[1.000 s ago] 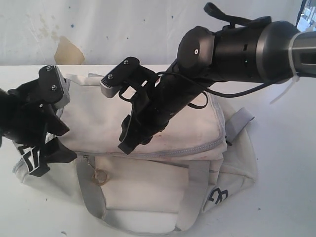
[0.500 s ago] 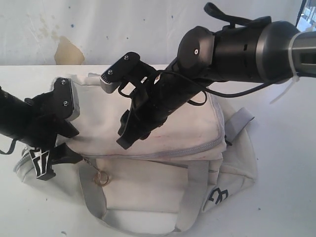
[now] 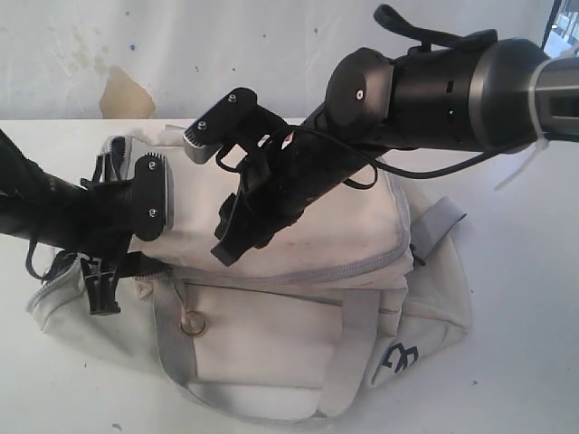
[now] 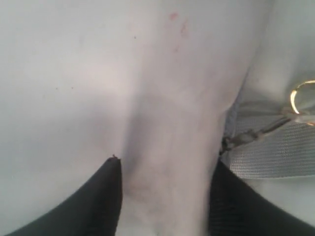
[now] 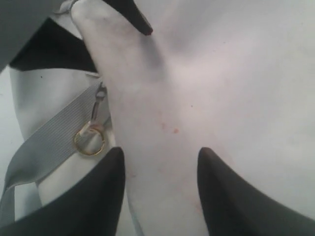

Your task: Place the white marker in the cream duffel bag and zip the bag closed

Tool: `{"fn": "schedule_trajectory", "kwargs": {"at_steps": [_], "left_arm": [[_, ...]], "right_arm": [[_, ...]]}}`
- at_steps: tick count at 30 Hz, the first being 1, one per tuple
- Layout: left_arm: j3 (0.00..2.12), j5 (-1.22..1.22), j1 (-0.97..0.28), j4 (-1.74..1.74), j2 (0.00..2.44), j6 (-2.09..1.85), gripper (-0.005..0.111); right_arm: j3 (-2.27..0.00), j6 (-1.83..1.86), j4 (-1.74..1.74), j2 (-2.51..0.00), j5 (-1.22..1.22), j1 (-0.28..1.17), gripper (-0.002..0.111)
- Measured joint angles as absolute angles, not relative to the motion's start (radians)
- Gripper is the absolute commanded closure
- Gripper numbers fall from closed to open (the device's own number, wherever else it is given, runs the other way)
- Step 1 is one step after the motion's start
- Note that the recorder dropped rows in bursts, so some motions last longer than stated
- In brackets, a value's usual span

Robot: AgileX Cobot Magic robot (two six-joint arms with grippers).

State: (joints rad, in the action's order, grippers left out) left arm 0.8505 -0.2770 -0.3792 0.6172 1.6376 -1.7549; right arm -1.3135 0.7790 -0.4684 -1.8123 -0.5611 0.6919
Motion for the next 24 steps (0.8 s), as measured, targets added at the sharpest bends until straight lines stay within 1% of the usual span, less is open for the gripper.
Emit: {"fn": "schedule_trajectory", "kwargs": {"at_steps": [3,5,6,7,8,9,10,11,14,19,21,22,23,24], "left_arm": [[0.850,-0.244,-0.379,0.617,1.641,-1.751,0.088],[0.849,-0.227,-0.379,0.617,1.644,-1.733,0.084],[0.849,-0.227,-0.379,0.617,1.644,-1.731,0.079],[0.849,-0.227,-0.379,0.617,1.644,-1.729,0.065],[0.849,-0.229,-0.379,0.617,1.639,-1.727,0.048],[0.847,-0.229,-0.379,0.617,1.620,-1.717,0.043],[0.847,-0.229,-0.379,0.617,1.609,-1.707,0.033],[0.847,-0.231,-0.379,0.617,1.581,-1.679,0.032],[0.847,-0.259,-0.379,0.617,1.537,-1.591,0.035],[0.847,-0.410,-0.379,0.617,1.463,-1.466,0.035],[0.847,-0.517,-0.379,0.554,1.439,-1.415,0.035],[0.847,-0.563,-0.379,0.464,1.430,-1.318,0.035],[0.847,-0.578,-0.379,0.403,1.428,-1.240,0.040],[0.847,-0.608,-0.379,0.297,1.421,-1.085,0.052]], "right_arm": [[-1.314,0.779,-0.468,-1.812,-0.563,0.692,0.064],[-1.314,0.779,-0.468,-1.812,-0.563,0.692,0.064],[-1.314,0.779,-0.468,-1.812,-0.563,0.692,0.064],[-1.314,0.779,-0.468,-1.812,-0.563,0.692,0.064],[-1.314,0.779,-0.468,-1.812,-0.563,0.692,0.064],[-1.314,0.779,-0.468,-1.812,-0.563,0.692,0.064],[-1.314,0.779,-0.468,-1.812,-0.563,0.692,0.064],[-1.314,0.779,-0.468,-1.812,-0.563,0.692,0.064],[-1.314,0.779,-0.468,-1.812,-0.567,0.692,0.064],[-1.314,0.774,-0.468,-1.812,-0.588,0.692,0.064],[-1.314,0.769,-0.467,-1.812,-0.591,0.692,0.064],[-1.314,0.769,-0.467,-1.812,-0.593,0.692,0.064],[-1.314,0.768,-0.467,-1.812,-0.593,0.692,0.064],[-1.314,0.764,-0.467,-1.812,-0.596,0.692,0.064]]}}
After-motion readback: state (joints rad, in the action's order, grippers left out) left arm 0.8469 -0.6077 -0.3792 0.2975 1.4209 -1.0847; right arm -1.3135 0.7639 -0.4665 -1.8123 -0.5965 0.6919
